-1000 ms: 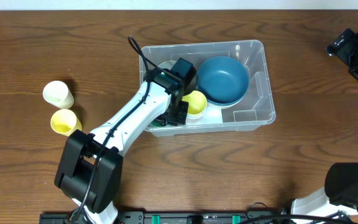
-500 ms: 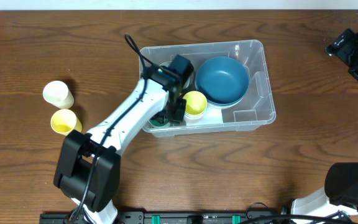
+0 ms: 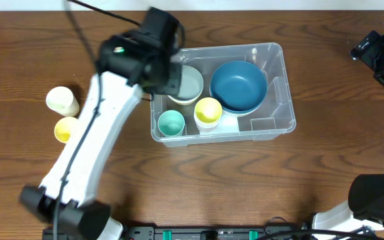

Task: Pack container
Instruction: 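Release the green cup and withdraw the left gripper to the cups, then grasp the white cup with the left gripper and lift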

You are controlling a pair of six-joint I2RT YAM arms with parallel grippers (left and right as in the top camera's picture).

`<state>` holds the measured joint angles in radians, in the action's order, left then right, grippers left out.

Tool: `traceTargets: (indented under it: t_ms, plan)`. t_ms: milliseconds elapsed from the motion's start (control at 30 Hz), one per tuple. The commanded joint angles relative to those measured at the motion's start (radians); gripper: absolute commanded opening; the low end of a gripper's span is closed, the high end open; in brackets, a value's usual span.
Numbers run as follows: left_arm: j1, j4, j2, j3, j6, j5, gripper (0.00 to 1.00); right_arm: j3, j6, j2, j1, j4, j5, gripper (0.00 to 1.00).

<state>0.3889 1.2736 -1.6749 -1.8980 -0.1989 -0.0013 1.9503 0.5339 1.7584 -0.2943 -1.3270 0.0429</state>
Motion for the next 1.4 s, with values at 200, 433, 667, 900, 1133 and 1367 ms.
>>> traceTargets:
  t_ms: [200,433,667,900,1133,1367]
  plan:
    - [-0.298,-0.02,0.027,-0.017,0.015,-0.243,0.63,0.011,0.008,-0.017,-0.004,-0.002,0.006,0.99]
    - [-0.511,-0.074,-0.094,-0.017,-0.005,-0.226,0.63,0.011,0.008,-0.017,-0.004,-0.002,0.006,0.99]
    - [-0.6,-0.087,-0.273,-0.015,-0.006,-0.219,0.63,0.011,0.008,-0.017,-0.004,-0.002,0.006,0.99]
    - [-0.644,-0.124,-0.43,-0.015,-0.005,-0.159,0.63,0.011,0.008,-0.017,-0.004,-0.002,0.006,0.99]
    - [-0.647,-0.154,-0.537,-0.015,-0.004,-0.106,0.49,0.011,0.008,-0.017,-0.004,-0.002,0.006,0.99]
    - [-0.648,-0.158,-0.6,-0.005,-0.004,-0.088,0.06,0.011,0.008,-0.017,-0.004,-0.002,0.006,0.99]
